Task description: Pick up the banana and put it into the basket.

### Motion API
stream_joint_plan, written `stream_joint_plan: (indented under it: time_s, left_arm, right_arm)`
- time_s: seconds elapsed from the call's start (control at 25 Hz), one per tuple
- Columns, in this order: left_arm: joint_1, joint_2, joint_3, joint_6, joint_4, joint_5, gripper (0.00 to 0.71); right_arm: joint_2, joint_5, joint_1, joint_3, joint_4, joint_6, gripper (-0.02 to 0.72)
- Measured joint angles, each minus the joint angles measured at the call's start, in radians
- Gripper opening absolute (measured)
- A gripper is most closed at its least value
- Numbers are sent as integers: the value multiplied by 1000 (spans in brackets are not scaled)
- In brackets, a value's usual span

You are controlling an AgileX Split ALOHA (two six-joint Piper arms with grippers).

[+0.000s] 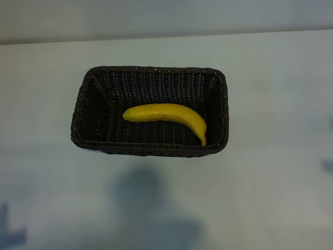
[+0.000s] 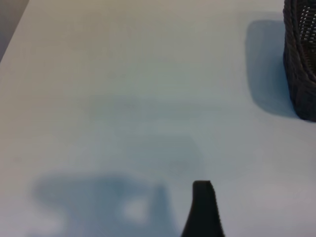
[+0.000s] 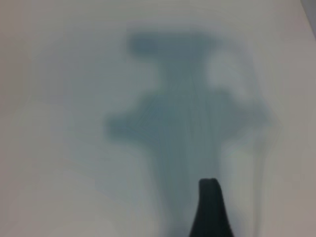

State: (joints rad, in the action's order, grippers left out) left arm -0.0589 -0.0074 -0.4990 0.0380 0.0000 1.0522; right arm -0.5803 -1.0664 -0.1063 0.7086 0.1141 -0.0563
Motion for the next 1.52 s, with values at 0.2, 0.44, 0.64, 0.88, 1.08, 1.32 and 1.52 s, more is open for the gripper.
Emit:
stream_joint_plan:
  time_s: [0.2,0.44,0.64,0.88,1.08,1.32,1.52]
  left_arm:
    - [0,0,0,0,0,0,578]
    - [0,0,0,0,0,0,578]
    - [0,0,0,0,0,0,578]
    - [0,0,0,-2,0,0,578]
    - [0,0,0,-2,0,0,578]
    - [0,0,0,-2,0,0,578]
    - [0,0,0,-2,0,0,578]
  right_arm:
    - [179,-23,0,-59,-64,71,520]
    - [354,-35,0,-154,-79,99,520]
    - [474,-24,0,-220,-84,102,520]
    - [579,-17,0,-223,-85,103,520]
    - [586,-18,0,-225,-85,102,520]
    - [586,-18,0,-225,-92,102,520]
    - [586,-18,0,-225,-97,101,520]
